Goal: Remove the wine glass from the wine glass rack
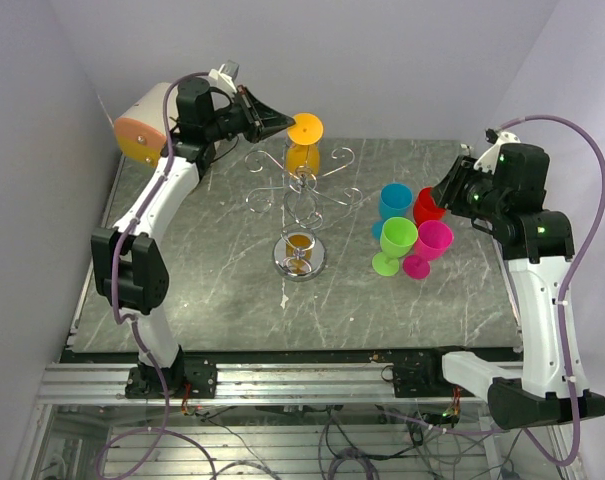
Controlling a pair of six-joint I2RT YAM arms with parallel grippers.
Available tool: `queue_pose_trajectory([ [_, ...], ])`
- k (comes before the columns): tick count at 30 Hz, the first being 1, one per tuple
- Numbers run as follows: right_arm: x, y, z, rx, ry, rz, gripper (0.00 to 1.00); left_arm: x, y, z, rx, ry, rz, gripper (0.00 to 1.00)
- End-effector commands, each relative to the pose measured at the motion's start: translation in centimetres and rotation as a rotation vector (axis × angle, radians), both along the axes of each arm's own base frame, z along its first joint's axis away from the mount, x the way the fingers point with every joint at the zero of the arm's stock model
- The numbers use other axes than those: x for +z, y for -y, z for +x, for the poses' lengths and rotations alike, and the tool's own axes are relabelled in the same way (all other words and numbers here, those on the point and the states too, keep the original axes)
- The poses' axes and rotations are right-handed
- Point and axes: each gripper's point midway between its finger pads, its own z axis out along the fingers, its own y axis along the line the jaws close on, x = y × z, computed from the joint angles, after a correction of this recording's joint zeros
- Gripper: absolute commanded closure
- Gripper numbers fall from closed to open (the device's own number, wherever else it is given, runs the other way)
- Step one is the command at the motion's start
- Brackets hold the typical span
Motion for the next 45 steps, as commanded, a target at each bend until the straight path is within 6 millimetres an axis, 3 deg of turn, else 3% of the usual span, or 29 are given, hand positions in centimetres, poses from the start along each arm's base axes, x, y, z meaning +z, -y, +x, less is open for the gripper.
queue_pose_trajectory([
  [1, 1.5, 0.1, 0.2, 0.008, 0.046, -0.003, 0.59, 1.4, 0.8, -1.1, -0.034, 0.04, 0.011, 0.93],
  [12, 1.8, -0.3, 0.0, 0.02, 0.056, 0.016, 0.59, 2.2, -1.3, -4.3, 0.037, 0.074, 0.102, 0.93],
  [26, 2.6, -0.4, -1.1, 0.022, 0.074, 0.026, 0.59, 1.5, -7.7, -4.5, 0.257, 0.027, 0.217, 0.93],
  [32, 3.0, -1.2, -1.3, 0.059, 0.088, 0.052, 0.59, 4.4, -10.2, -4.5, 0.399, 0.105, 0.263, 0.93],
  [36, 3.6, -1.9, -1.3, 0.099, 0.103, 0.069, 0.6, 7.5, -10.6, -5.5, 0.426, 0.171, 0.236, 0.93],
  [40, 4.7, -3.4, -1.4, 0.178, 0.13, 0.114, 0.6, 10.9, -11.5, -7.9, 0.473, 0.246, 0.205, 0.93],
  [45, 7.4, -6.5, -2.0, 0.349, 0.215, 0.212, 0.6, 15.6, -12.3, -12.6, 0.498, 0.356, 0.134, 0.93],
])
